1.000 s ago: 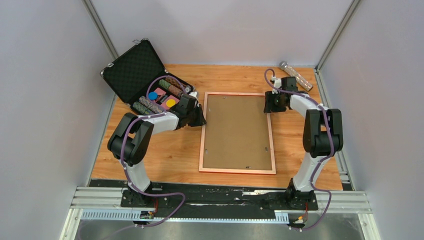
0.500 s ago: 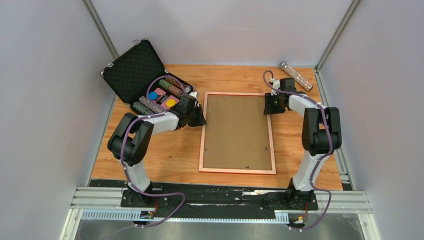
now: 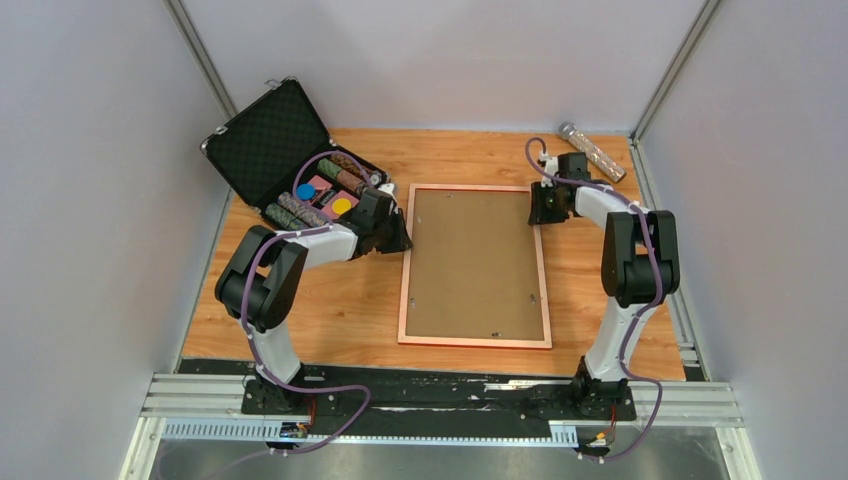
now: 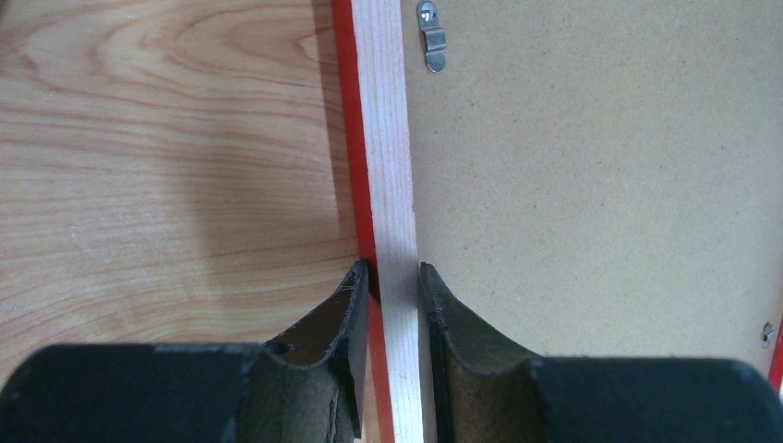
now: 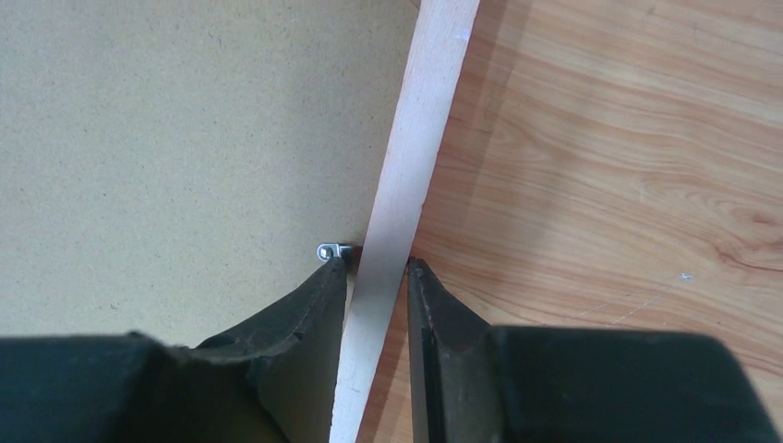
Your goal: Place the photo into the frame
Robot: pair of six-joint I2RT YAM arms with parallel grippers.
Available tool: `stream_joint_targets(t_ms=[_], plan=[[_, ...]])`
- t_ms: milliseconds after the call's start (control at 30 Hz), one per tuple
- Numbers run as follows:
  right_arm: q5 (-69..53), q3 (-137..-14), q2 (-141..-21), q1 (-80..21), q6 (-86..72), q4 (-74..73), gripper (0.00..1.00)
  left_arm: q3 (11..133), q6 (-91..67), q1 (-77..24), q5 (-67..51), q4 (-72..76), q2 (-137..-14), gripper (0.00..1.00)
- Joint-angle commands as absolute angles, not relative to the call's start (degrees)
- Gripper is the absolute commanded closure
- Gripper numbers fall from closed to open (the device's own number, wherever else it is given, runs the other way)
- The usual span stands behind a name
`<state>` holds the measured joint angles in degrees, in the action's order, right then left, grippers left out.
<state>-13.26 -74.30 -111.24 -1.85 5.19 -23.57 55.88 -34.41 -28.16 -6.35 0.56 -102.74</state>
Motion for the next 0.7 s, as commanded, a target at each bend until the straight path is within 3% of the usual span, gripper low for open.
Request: stream_joint_targets(t_ms=[0,200,433,667], plan=[[-10.99,-76.08,-112.77,-2.19,3.90,-21.77,0.72,55.90,-34.49,-28.39,-5.93,1.98,-101.51,0.93],[-11.97,-75.52,-112.24,-2.11,3.91,-21.80,0.70,55.81,-34.46,-28.39,-5.93,2.02,-101.15,0.93],[-13.90,-73.77,-106.94,-1.93,3.42,-22.62,0.52,55.81,-34.45,-28.39,-5.97,2.02,-101.31,0.93],[-13.38,-76.20,-107.15,-1.91,1.73,-22.59,0.50,56.11,-34.47,-28.39,-6.07,1.94,-102.01,0.93]])
